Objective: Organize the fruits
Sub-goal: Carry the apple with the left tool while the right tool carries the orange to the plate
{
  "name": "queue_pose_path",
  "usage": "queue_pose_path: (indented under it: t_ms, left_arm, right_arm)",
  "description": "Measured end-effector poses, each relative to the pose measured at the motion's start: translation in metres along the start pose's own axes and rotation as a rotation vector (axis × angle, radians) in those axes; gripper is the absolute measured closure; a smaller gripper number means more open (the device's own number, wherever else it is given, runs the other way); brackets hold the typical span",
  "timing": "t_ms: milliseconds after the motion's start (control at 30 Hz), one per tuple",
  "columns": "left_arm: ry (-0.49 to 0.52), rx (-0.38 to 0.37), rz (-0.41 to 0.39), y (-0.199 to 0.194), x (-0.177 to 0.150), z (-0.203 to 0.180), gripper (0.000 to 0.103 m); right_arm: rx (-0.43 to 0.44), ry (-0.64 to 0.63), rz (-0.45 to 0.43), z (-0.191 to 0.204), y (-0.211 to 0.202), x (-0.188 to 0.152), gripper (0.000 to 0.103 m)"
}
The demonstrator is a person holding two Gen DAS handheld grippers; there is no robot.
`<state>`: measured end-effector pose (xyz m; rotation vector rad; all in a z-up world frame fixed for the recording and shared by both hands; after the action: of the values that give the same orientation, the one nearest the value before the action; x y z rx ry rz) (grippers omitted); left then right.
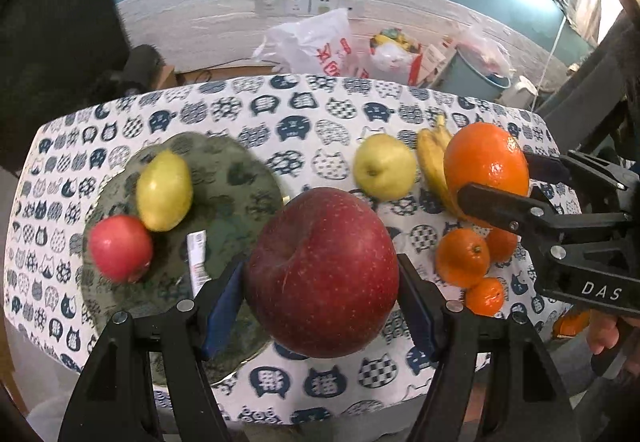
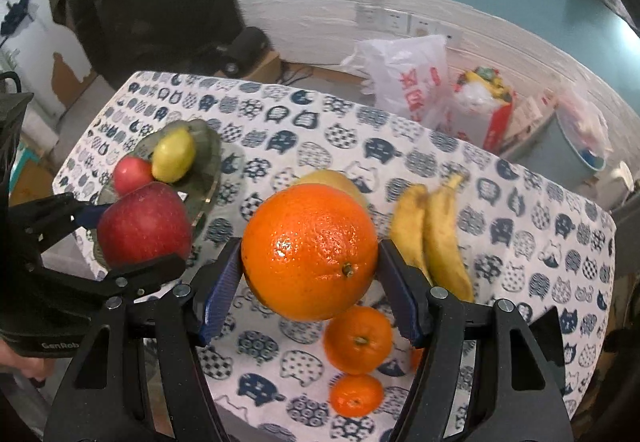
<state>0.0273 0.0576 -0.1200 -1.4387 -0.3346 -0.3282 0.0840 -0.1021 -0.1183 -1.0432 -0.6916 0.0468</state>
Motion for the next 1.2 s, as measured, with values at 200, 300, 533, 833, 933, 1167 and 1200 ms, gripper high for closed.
queue_pose_path:
  t_ms: [200,300,533,833,933,1167,1200]
  left_arm:
    - [-0.046,0.018,0.009,0.004,-0.009,0.030,0.030]
    - [-0.073,0.019,0.012,0.005,-0.011,0.044,0.030]
    - [-0.129,0.030,0.026,0.007,-0.019,0.076,0.030]
    - [-0.200,0.048,0.080,0.023,-0.037,0.111,0.030]
    - [-0.208,0.063,0.090,0.028,-0.040,0.120,0.030]
    - [-0.228,0.077,0.132,0.041,-0.050,0.132,0.030]
    - [-0.229,0.078,0.136,0.042,-0.051,0.133,0.030]
  right_arm:
    - [0.017,-0.042,0.021,0.027,0.019,0.012,0.035]
    - [0.029,-0.063,0.027,0.040,0.028,0.019,0.035]
    - [0.055,-0.113,0.043,0.070,0.047,0.032,0.035]
    - [0.083,-0.153,0.078,0.101,0.075,0.040,0.035]
    - [0.101,-0.161,0.087,0.111,0.083,0.042,0.035]
    - [0.144,-0.155,0.119,0.123,0.101,0.041,0.035]
    - [0.147,-0.153,0.123,0.124,0.103,0.040,0.035]
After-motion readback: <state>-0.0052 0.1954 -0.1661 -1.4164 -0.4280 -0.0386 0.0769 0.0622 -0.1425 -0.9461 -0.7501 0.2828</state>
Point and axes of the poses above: each gripper's, at about its wrist camera, not at the fingertips, and y roughly the way its jaws point, z to its left, x to its top, the point moved 4 cm from there along y, roughly the way its jaws point, and after that the axes turned 13 degrees about x, right-handed, at the moved point
